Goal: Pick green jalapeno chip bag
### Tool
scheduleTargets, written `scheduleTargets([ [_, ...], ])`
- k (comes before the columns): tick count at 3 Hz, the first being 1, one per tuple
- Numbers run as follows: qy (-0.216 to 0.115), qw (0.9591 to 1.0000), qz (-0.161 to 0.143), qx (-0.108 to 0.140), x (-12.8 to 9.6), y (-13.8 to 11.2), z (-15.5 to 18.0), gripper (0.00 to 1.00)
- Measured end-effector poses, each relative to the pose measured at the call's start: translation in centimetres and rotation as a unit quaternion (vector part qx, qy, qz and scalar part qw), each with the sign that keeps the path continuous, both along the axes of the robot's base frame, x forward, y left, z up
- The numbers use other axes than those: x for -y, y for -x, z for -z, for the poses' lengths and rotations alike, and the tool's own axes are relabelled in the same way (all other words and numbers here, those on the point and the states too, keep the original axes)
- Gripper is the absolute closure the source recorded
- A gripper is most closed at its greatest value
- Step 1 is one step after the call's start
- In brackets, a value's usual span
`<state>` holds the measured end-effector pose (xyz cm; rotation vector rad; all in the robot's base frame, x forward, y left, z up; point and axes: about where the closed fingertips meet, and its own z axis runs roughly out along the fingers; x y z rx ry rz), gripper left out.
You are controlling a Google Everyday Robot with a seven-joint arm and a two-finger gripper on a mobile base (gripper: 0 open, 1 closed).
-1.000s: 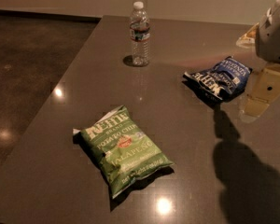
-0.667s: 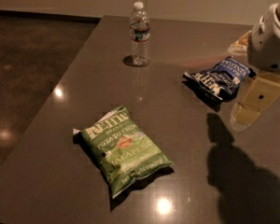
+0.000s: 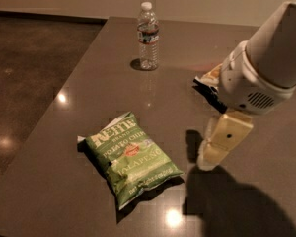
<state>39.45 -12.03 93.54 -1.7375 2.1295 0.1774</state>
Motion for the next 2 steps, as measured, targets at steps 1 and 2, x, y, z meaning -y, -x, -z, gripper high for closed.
scheduleTargets([
  [1, -0.012, 0.9998, -0.006, -0.011, -3.8, 0.5, 3.0, 0.00],
  [2, -0.005, 0.9999, -0.006, -0.015, -6.7, 0.7, 5.8, 0.00],
])
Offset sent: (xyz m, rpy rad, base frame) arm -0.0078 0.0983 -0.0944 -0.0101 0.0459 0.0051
